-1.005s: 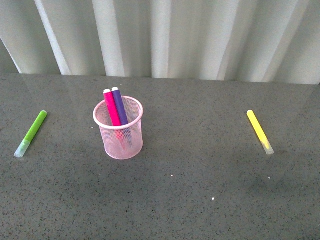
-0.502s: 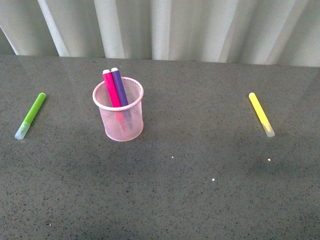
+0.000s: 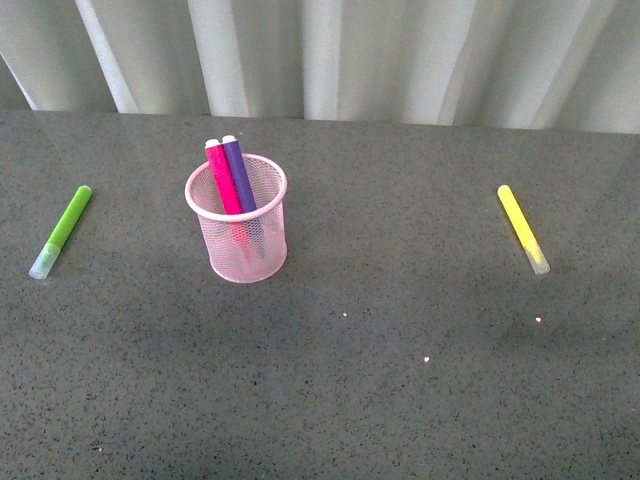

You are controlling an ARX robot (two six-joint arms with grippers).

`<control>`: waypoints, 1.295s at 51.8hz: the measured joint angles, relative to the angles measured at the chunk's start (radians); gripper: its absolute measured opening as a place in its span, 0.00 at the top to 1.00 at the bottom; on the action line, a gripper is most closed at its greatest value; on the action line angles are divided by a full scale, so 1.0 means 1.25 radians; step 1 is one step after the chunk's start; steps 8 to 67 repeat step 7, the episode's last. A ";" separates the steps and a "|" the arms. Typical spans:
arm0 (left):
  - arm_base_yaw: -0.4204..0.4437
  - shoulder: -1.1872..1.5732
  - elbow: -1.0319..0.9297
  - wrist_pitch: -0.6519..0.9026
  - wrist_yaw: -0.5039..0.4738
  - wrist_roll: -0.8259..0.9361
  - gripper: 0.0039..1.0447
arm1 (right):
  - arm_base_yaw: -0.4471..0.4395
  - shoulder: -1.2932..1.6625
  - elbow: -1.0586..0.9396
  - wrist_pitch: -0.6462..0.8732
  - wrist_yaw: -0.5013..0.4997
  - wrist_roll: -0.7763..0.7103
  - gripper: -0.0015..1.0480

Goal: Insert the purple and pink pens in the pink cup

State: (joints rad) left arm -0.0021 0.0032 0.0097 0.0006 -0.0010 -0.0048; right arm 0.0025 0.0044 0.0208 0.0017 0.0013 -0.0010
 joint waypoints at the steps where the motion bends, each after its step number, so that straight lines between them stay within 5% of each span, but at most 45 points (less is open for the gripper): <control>1: 0.000 0.000 0.000 0.000 0.000 0.000 0.06 | 0.000 0.000 0.000 0.000 0.000 0.000 0.07; 67: 0.000 0.000 0.000 0.000 0.000 0.000 0.06 | 0.000 0.000 0.000 0.000 0.000 0.000 0.07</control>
